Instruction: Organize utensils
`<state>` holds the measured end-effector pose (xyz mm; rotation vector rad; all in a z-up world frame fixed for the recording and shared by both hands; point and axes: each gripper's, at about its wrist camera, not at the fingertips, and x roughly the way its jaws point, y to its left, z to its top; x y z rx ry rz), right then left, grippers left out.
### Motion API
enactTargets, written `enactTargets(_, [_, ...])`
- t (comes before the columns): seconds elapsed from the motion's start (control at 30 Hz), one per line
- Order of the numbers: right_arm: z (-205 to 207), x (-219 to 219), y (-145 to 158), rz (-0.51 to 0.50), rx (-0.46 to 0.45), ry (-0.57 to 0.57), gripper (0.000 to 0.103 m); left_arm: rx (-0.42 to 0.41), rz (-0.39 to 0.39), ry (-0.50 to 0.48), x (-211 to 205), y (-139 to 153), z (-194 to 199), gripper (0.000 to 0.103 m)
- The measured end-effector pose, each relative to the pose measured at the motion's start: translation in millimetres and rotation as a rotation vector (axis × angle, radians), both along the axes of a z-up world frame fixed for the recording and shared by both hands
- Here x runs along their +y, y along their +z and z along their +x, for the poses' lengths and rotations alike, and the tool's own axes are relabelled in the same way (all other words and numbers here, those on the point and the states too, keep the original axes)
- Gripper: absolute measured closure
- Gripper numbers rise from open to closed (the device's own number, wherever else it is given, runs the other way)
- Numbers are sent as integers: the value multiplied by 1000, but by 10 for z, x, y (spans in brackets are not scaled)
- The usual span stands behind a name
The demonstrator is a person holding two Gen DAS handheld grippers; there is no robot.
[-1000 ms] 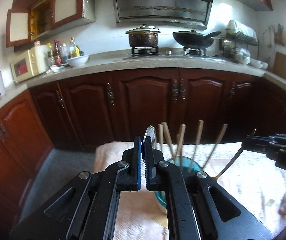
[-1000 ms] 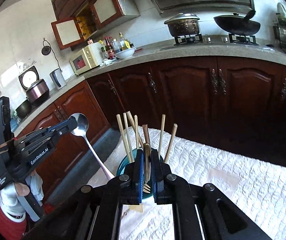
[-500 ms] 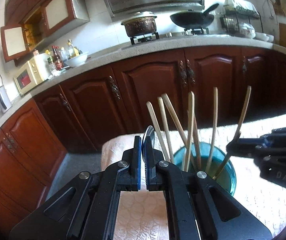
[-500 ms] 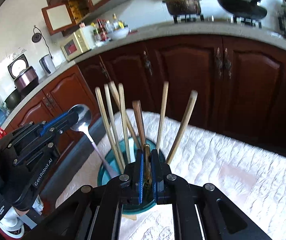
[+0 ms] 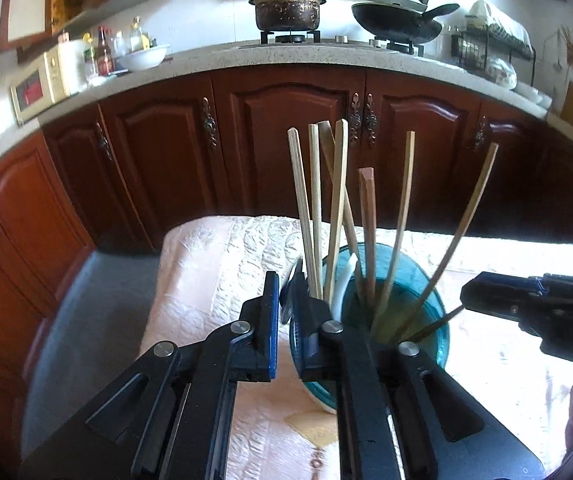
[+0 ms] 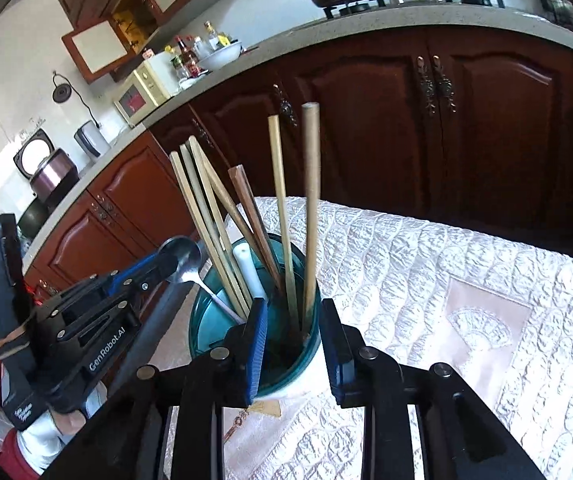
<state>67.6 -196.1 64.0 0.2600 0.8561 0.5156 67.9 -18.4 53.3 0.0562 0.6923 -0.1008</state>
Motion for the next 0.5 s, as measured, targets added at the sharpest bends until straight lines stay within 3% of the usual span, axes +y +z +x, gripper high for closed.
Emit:
enactTargets(0.23, [-260, -102, 22, -14, -23, -46, 78, -12, -49, 6, -2, 152, -223, 61])
enactTargets(0.37, [-418, -75, 90, -39, -55, -74, 75, -24, -58, 12, -34, 208, -389, 57])
enactTargets(0.5, [-558, -52, 200, -57, -98, -110, 62, -38, -47, 32, -94, 254, -552, 57])
